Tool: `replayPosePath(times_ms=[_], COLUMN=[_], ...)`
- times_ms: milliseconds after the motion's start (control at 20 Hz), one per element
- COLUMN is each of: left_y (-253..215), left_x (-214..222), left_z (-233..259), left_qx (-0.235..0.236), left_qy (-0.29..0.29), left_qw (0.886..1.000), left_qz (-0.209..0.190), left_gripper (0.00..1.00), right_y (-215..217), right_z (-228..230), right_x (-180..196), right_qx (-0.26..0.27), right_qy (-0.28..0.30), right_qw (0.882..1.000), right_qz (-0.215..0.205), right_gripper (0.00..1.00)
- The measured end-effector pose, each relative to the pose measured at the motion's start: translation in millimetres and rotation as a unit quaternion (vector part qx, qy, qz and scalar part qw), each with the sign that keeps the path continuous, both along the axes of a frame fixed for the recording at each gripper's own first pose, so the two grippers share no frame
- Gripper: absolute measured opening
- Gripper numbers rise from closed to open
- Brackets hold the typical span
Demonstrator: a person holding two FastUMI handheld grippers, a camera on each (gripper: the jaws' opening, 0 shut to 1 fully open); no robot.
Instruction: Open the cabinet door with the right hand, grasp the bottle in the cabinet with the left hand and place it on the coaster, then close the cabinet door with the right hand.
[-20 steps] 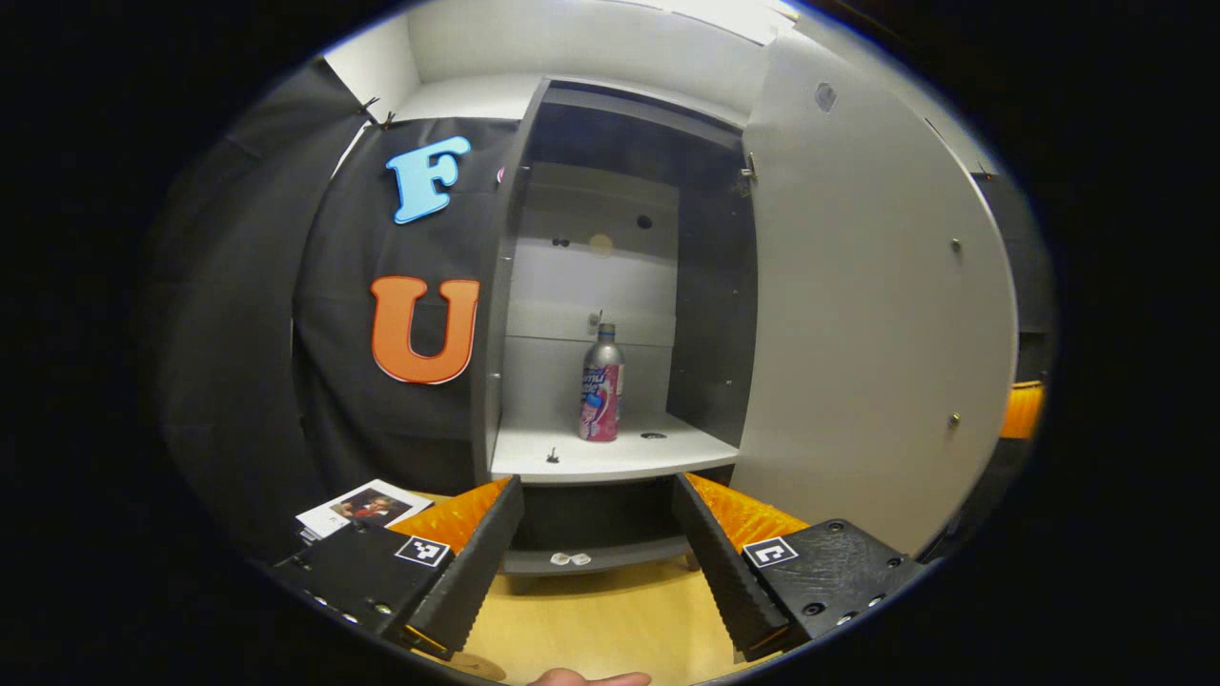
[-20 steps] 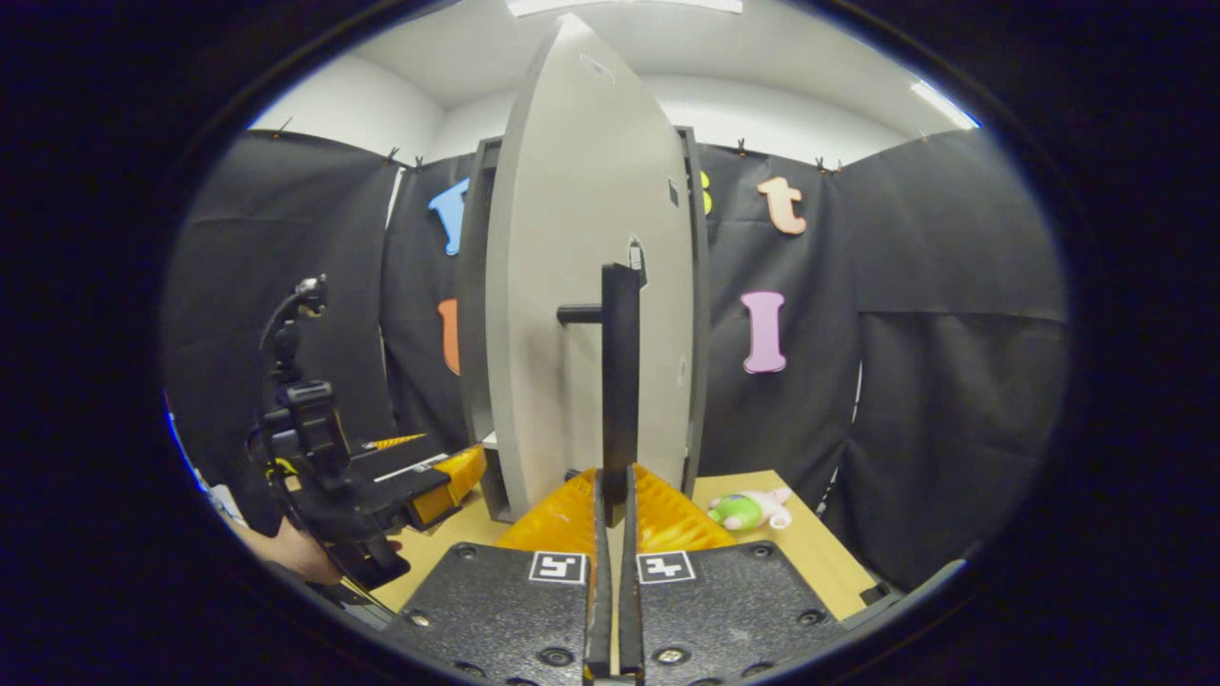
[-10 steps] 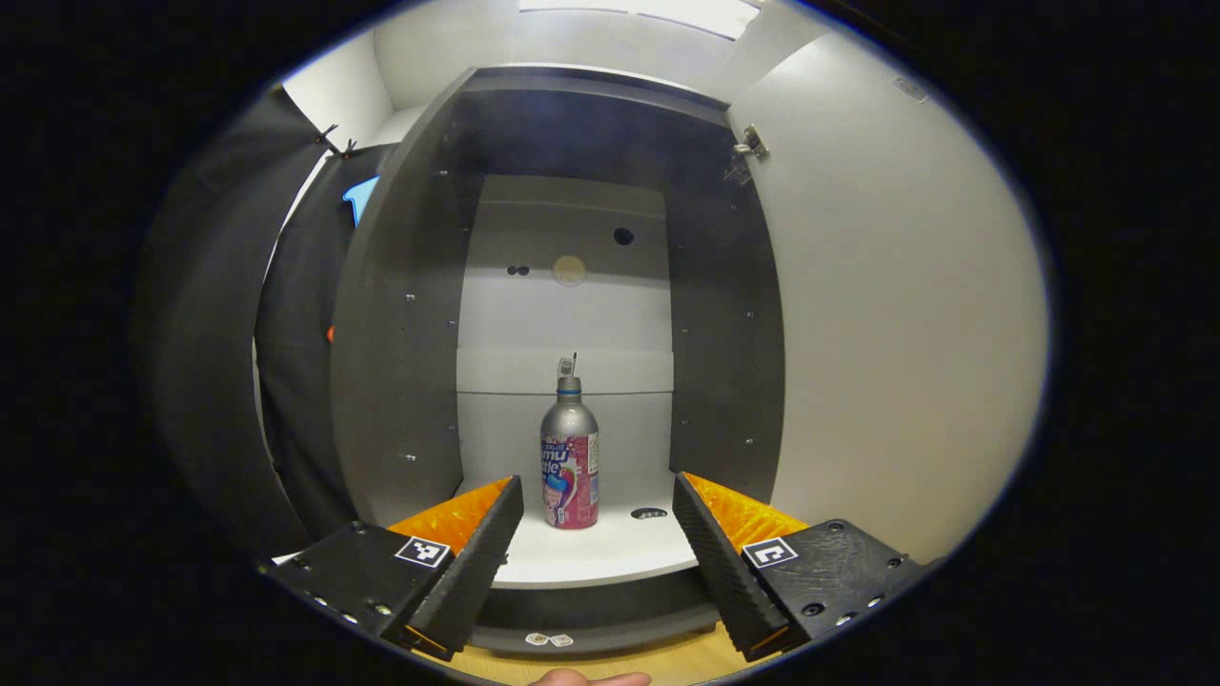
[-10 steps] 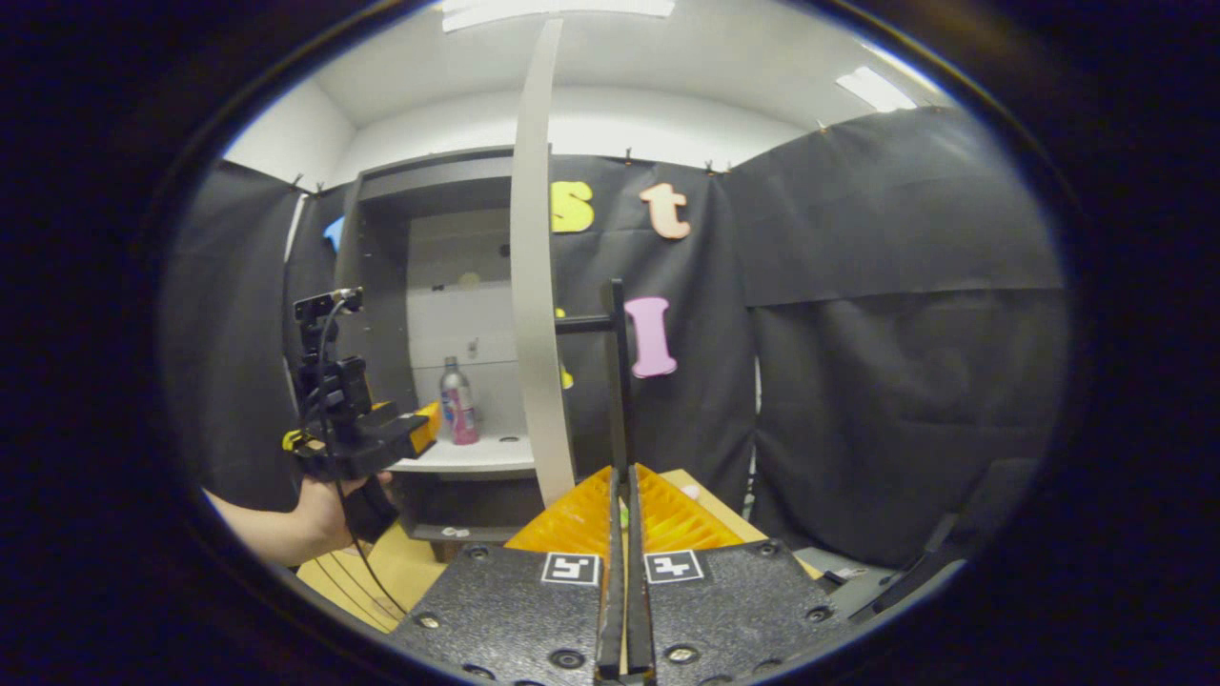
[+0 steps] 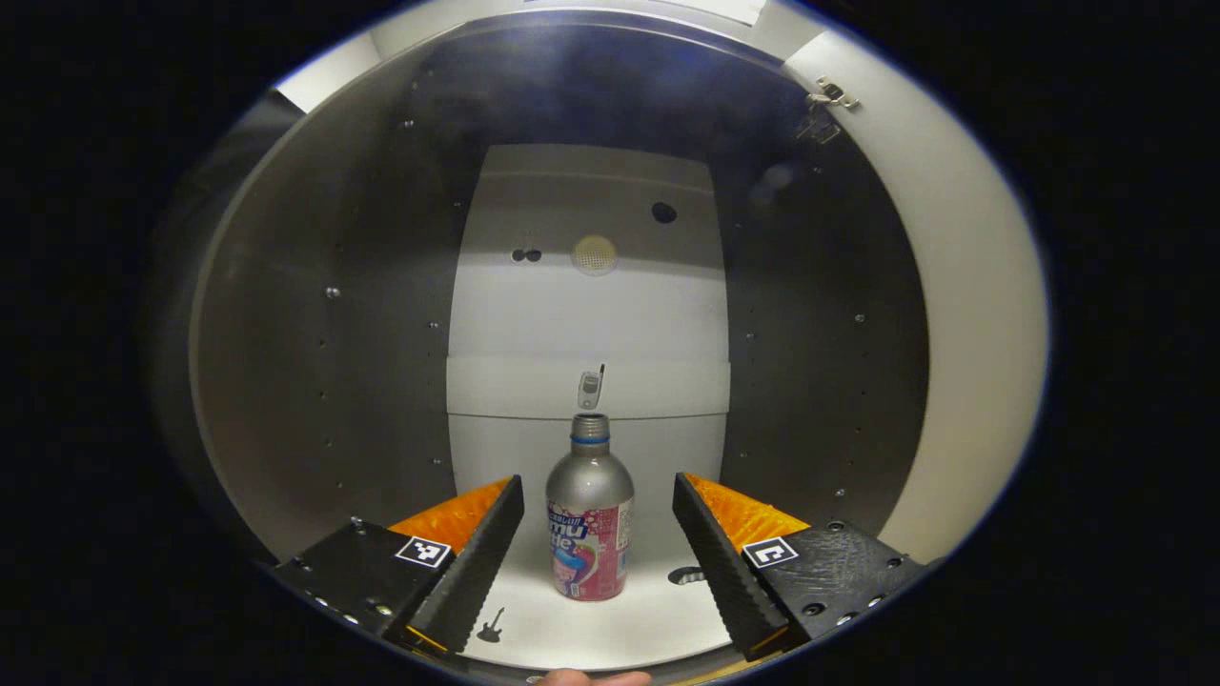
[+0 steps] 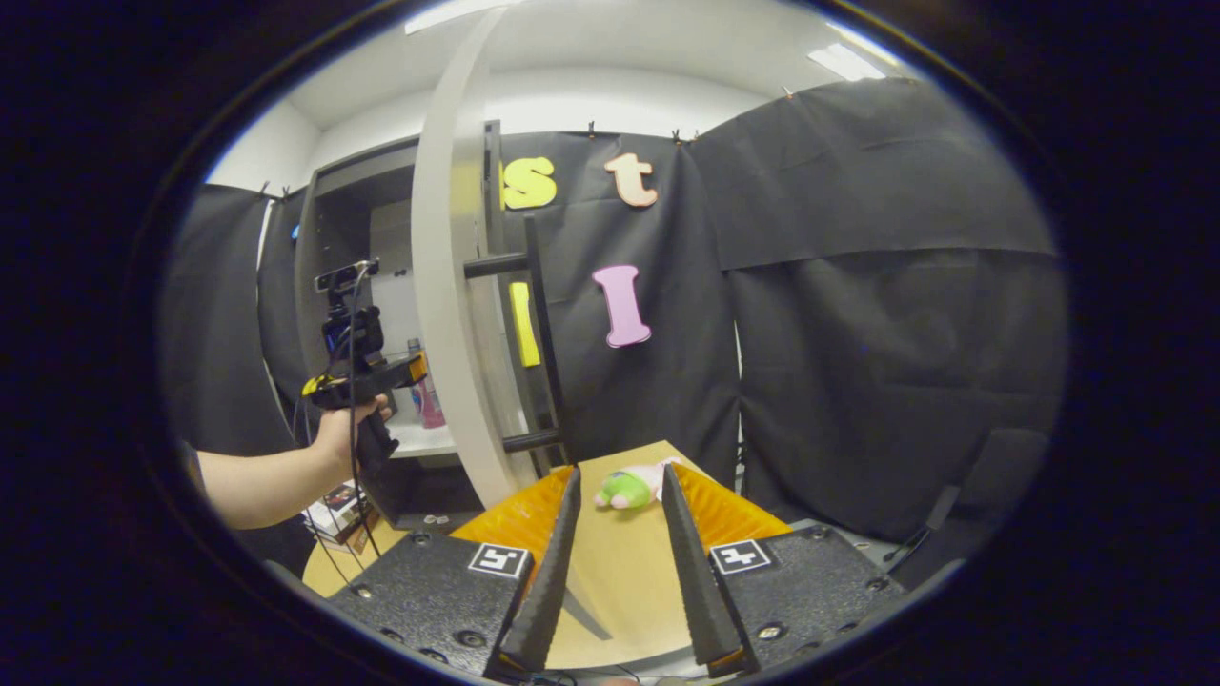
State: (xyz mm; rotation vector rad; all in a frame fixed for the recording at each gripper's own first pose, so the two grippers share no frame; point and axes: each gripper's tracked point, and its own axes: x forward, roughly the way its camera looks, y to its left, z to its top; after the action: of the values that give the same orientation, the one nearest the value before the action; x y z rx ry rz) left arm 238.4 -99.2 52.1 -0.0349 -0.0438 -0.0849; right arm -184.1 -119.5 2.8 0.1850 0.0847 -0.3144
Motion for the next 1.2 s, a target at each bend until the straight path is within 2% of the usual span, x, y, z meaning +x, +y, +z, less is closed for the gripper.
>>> replayPosePath(times_ms=[150,450,650,850,950,1050,1200], left_y=[6,-2,-2,7,14,15,25], left_x=[16,32,42,60,62,61,50], left_z=[-4,-18,-21,-47,-46,-43,-31], left_qx=[0.004,0.003,0.007,-0.017,-0.024,-0.034,-0.015], left_qy=[0.001,0.015,0.013,0.063,0.061,0.060,0.045], left_qw=[1.000,1.000,1.000,0.997,0.997,0.996,0.996], left_qz=[0.016,0.012,0.023,0.034,0.050,0.049,0.074], left_gripper=[0.95,0.95,0.95,0.95,0.81,0.78,0.74], right_y=[-6,-15,-15,-21,-23,-23,-26], right_z=[1,21,13,11,8,5,4], right_x=[0,-1,2,3,4,4,5], right_qx=[-0.021,-0.036,-0.038,-0.031,-0.034,-0.035,-0.033], right_qy=[0.004,-0.022,-0.009,-0.004,0.001,0.004,0.005], right_qw=[1.000,0.999,0.999,0.999,0.999,0.999,0.999], right_qz=[-0.004,-0.014,-0.008,-0.012,-0.014,-0.014,-0.013], right_gripper=[0.56,0.56,0.56,0.56,0.56,0.56,0.56])
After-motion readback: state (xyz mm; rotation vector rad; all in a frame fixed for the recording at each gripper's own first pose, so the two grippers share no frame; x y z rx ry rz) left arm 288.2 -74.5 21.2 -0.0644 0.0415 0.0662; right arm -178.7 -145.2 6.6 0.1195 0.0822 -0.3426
